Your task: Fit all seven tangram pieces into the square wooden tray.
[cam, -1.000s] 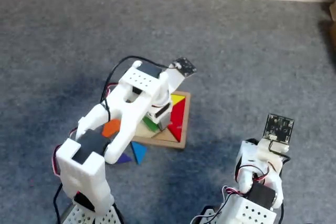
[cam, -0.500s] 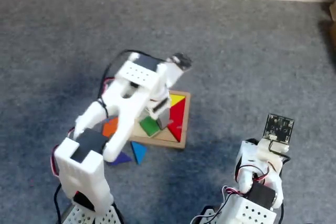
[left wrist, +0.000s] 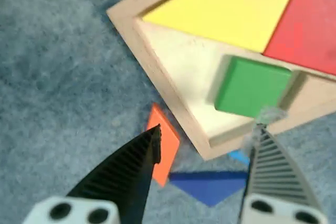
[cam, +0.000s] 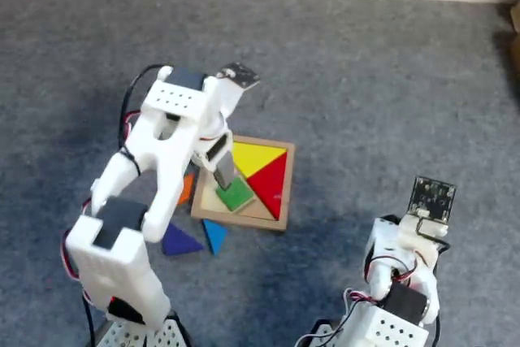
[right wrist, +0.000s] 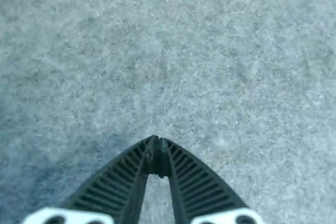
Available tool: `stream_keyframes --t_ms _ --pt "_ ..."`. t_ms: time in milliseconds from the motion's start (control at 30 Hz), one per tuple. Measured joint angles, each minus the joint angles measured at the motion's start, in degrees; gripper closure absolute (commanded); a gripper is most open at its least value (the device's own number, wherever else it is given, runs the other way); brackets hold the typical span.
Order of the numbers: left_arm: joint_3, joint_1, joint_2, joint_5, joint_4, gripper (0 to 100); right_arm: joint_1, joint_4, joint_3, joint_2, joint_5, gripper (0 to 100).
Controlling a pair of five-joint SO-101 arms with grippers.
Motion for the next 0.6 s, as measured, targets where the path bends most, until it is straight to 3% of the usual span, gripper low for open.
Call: stream_keyframes --t_ms 200,433,600 --pt "10.6 0.1 -13.8 0.0 0.0 73 0.0 0.0 0.0 0.0 0.0 99.3" --pt "29.2 0.3 -26.1 0.3 -8.0 73 0.0 0.0 0.0 0.0 0.0 99.3" --pt "38.1 3.6 -27.0 8.2 -12.5 73 0.0 0.0 0.0 0.0 0.0 99.3"
